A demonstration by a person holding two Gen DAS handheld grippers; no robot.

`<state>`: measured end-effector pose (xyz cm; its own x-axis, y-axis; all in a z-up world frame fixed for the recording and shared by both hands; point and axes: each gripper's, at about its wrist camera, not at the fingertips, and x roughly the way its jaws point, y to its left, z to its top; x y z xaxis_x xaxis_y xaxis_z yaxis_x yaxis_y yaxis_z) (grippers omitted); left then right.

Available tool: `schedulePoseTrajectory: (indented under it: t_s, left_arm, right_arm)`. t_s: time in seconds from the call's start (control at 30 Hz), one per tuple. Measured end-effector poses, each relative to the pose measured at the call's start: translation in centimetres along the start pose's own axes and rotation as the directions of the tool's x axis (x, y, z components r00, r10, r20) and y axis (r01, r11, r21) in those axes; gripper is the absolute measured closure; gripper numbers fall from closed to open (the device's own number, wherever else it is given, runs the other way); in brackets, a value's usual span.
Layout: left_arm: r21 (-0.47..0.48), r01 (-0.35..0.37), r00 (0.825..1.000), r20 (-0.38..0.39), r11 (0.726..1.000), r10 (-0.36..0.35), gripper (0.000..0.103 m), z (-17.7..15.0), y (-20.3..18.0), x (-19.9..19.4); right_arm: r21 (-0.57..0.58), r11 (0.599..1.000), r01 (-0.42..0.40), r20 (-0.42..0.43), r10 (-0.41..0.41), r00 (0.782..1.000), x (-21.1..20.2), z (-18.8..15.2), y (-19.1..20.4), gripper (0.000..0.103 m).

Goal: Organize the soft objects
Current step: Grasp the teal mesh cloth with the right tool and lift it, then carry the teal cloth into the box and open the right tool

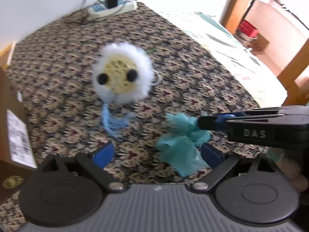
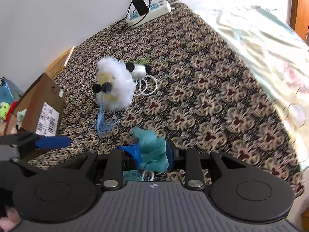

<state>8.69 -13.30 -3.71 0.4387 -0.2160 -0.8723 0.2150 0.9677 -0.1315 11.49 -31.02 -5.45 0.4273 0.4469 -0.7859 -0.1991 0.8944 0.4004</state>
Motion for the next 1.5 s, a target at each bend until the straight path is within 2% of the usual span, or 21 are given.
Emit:
schedulePoseTrajectory:
  t_s: [0.17, 0.2, 0.23, 0.33, 0.4, 0.47, 0.5, 0.57, 0.7, 0.87, 1.03, 1.13, 1.27, 1.37, 1.5]
  left_arm:
    - [0.005, 0.058, 0.998, -0.039, 0.998, -0.058, 0.007, -0.5, -0.3, 1.6]
    - [0.002, 0.059, 0.997, -0.042, 0.998, -0.058, 0.012, -0.7, -0.3, 2.0]
    - [-0.005, 0.065, 0.997, -0.047, 0.998, -0.065, 0.025, -0.8, -0.3, 2.3]
    - [-0.042, 0.089, 0.992, -0.088, 0.995, -0.093, 0.05, -1.1, 0.2, 3.4]
    - [-0.064, 0.088, 0.99, -0.106, 0.994, -0.095, 0.053, -1.2, 0.6, 4.2]
    - [-0.071, 0.088, 0.989, -0.112, 0.994, -0.095, 0.065, -1.3, 0.7, 4.6]
    - [-0.065, 0.082, 0.991, -0.104, 0.995, -0.088, 0.076, -1.2, 0.6, 4.6]
    - [-0.041, 0.077, 0.992, -0.096, 0.996, -0.081, 0.079, -1.0, 0.3, 4.6]
    - [-0.005, 0.084, 0.994, -0.076, 0.996, -0.084, 0.093, -1.0, -0.2, 4.4]
    - [0.01, 0.068, 0.997, 0.044, 0.998, -0.068, 0.094, -0.9, 0.5, 1.6]
    - [-0.005, 0.032, 0.989, 0.146, 0.999, -0.031, 0.095, -1.4, 2.3, -1.9]
    - [-0.022, 0.004, 0.974, 0.225, 1.0, 0.001, 0.095, -2.0, 3.9, -4.7]
    - [-0.084, -0.022, 0.951, 0.305, 0.996, 0.047, 0.095, -2.6, 7.2, -8.6]
    - [-0.134, -0.042, 0.926, 0.367, 0.99, 0.089, 0.095, -3.4, 10.0, -11.7]
    - [-0.183, -0.086, 0.899, 0.41, 0.979, 0.156, 0.095, -4.5, 13.5, -14.8]
  right_arm:
    - [0.024, 0.999, -0.038, -0.045, 0.039, 0.998, 1.1, -0.4, 0.2, 0.092]
    - [0.031, 0.999, -0.04, -0.054, 0.041, 0.998, 1.5, -0.5, 0.2, 0.092]
    - [0.037, 0.999, -0.037, -0.061, 0.039, 0.997, 1.7, -0.6, 0.2, 0.091]
    - [0.062, 0.998, -0.029, -0.075, 0.034, 0.997, 2.5, -0.9, 0.0, 0.091]
    - [0.076, 0.996, -0.036, -0.07, 0.041, 0.997, 2.6, -0.9, -0.1, 0.091]
    - [0.071, 0.997, -0.042, -0.065, 0.047, 0.997, 2.8, -0.9, -0.1, 0.091]
    - [0.071, 0.996, -0.048, -0.06, 0.053, 0.997, 2.9, -1.0, -0.2, 0.091]
    - [0.073, 0.996, -0.058, -0.053, 0.062, 0.997, 3.1, -0.9, -0.2, 0.093]
    - [0.031, 0.998, -0.059, -0.037, 0.06, 0.997, 3.1, -0.6, 0.3, 0.098]
    - [-0.033, 0.995, -0.092, 0.022, 0.093, 0.995, 2.1, 0.0, 1.9, 0.101]
    - [-0.153, 0.976, -0.154, 0.072, 0.166, 0.984, 1.4, 0.7, 5.8, 0.102]
    - [-0.242, 0.953, -0.181, 0.101, 0.211, 0.972, 1.2, 1.1, 9.0, 0.102]
    - [-0.289, 0.922, -0.256, 0.121, 0.3, 0.946, 1.1, 2.5, 12.8, 0.102]
    - [-0.308, 0.896, -0.318, 0.124, 0.369, 0.921, 1.1, 3.2, 16.0, 0.102]
    - [-0.36, 0.858, -0.365, 0.122, 0.432, 0.894, 1.4, 3.3, 20.4, 0.102]
